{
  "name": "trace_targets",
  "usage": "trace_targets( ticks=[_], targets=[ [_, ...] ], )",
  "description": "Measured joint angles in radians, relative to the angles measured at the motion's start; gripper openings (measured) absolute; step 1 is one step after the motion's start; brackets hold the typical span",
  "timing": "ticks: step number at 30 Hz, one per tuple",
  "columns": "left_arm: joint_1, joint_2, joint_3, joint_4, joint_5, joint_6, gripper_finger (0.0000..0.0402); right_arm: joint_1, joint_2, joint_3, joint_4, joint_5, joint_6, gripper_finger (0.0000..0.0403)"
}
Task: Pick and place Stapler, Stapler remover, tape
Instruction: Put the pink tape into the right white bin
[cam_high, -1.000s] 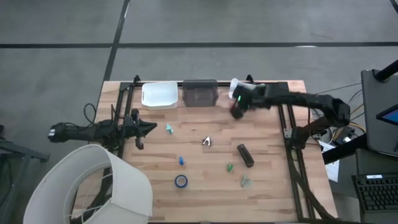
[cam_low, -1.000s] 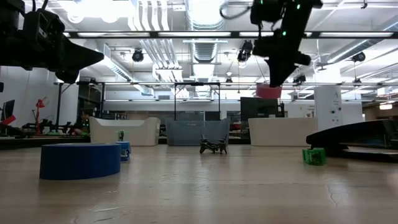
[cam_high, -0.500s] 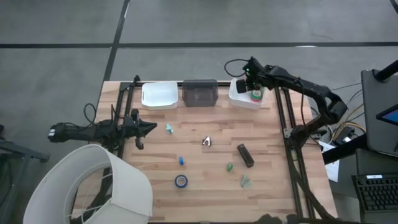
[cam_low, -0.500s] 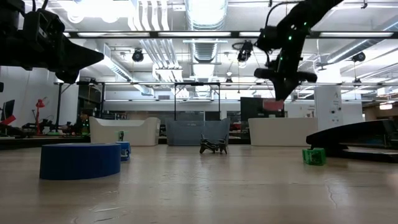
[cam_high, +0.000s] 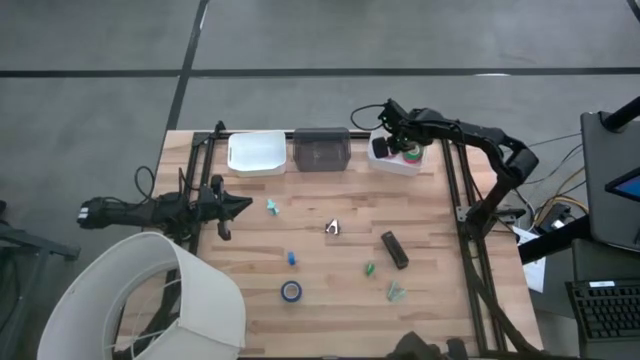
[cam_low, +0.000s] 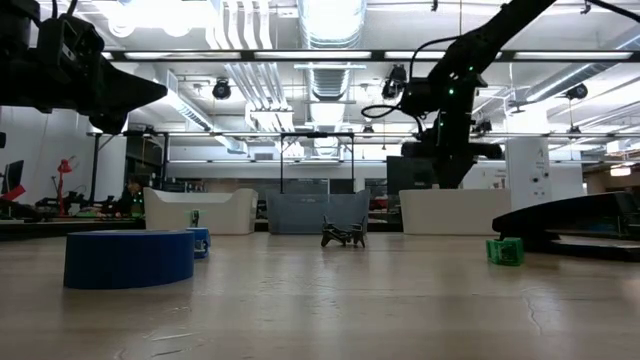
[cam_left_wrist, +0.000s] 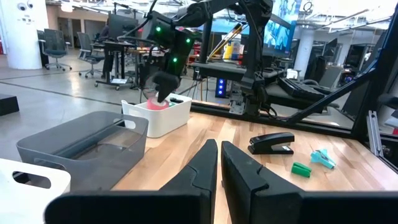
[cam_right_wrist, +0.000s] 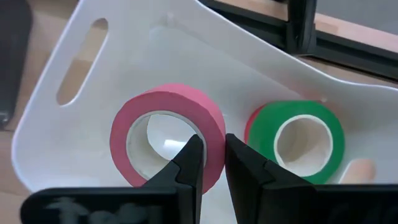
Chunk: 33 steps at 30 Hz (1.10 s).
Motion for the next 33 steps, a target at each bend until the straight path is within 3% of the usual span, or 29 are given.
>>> trace_targets(
  ticks=[25, 33],
  targets=[
    [0.0, 0.0, 0.0, 0.0, 0.0, 0.0, 0.0026, -0.017, 0.071, 0.011, 0.03, -0.015, 0.0, 0.0051],
    [0.0, 0.0, 0.0, 0.0, 0.0, 0.0, 0.0026, -0.022, 0.07, 0.011, 0.032, -0.019, 0.0, 0.0091]
  ],
)
